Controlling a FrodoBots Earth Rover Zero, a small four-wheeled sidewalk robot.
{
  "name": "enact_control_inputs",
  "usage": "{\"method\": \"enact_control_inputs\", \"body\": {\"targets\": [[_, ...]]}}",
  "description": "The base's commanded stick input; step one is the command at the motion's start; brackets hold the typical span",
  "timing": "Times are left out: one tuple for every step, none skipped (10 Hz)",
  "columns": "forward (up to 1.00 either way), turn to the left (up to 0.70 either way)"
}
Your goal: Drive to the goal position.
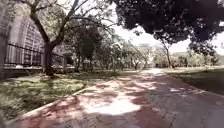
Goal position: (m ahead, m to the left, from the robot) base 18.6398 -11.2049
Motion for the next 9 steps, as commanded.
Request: {"method": "enact_control_inputs", "body": {"targets": [[0.70,-0.35],[0.70,-0.35],[0.70,-0.35],[0.70,-0.35],[0.70,-0.19],[0.70,0.00],[0.70,0.00],[0.70,0.00],[0.70,0.00]]}}
